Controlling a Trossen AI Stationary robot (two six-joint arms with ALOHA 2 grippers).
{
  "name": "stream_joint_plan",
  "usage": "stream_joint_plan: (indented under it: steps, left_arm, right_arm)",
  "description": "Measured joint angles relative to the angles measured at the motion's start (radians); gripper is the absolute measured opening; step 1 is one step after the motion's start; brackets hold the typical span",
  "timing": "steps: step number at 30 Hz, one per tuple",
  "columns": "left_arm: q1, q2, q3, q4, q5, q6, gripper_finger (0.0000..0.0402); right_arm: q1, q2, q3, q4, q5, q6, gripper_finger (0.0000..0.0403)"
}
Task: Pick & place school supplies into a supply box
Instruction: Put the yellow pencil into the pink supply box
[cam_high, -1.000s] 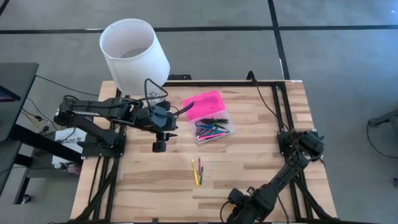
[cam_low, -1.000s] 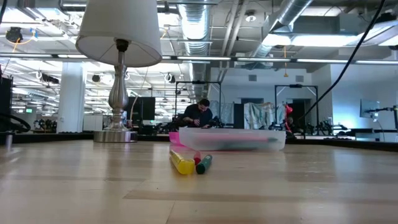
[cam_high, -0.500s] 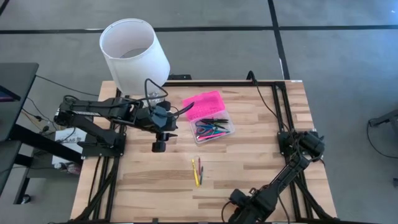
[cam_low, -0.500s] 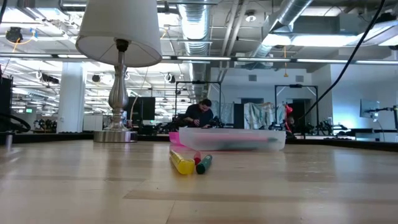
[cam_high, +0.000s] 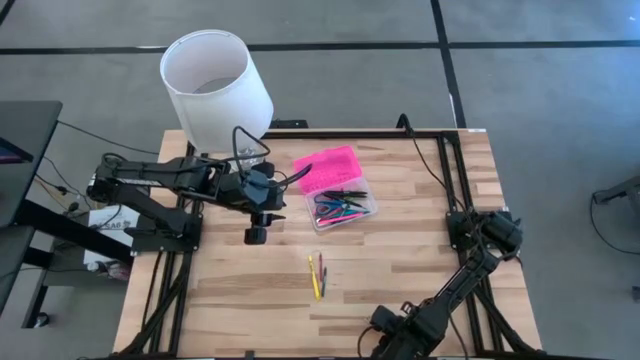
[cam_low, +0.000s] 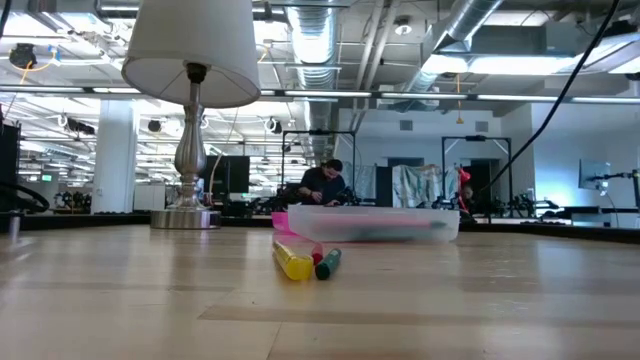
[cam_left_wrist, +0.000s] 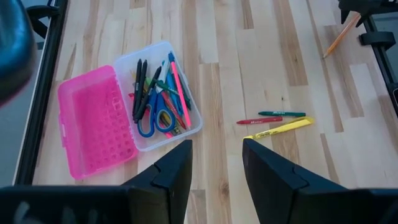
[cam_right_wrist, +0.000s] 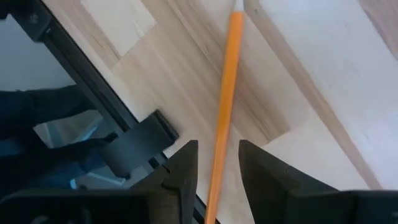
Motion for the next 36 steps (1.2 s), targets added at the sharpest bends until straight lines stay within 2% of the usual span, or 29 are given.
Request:
stream_joint_plan:
  steps: [5,9,15,25,31,36]
  left_arm:
    - [0.0,0.0,0.0,0.0,0.0,0.0,0.0137]
    - [0.0,0.0,0.0,0.0,0.0,-0.002,0.0137]
    - [0.0,0.001,0.0,0.001,0.0,-0.008,0.0137]
    - [0.0,0.001,0.0,0.004,0.0,-0.016,0.0137]
    - [0.0,0.001,0.0,0.004,0.0,-0.027,0.0137]
    - [0.0,0.001,0.0,0.003,0.0,-0.029,0.0137]
  right_arm:
    - [0.001,0.018,0.0,0.015,-0.007,-0.012,0.0111]
    - [-0.001,0.067,0.002,0.049,-0.068,-0.047,0.0111]
    - [-0.006,0.074,0.011,0.002,-0.074,-0.005,0.0111]
    - [-0.012,0.113,0.012,-0.048,-0.302,0.063,0.0108]
    - [-0.014,0.114,0.011,-0.109,-0.36,0.078,0.007]
    - [-0.013,0.114,0.009,-0.134,-0.365,0.077,0.0032]
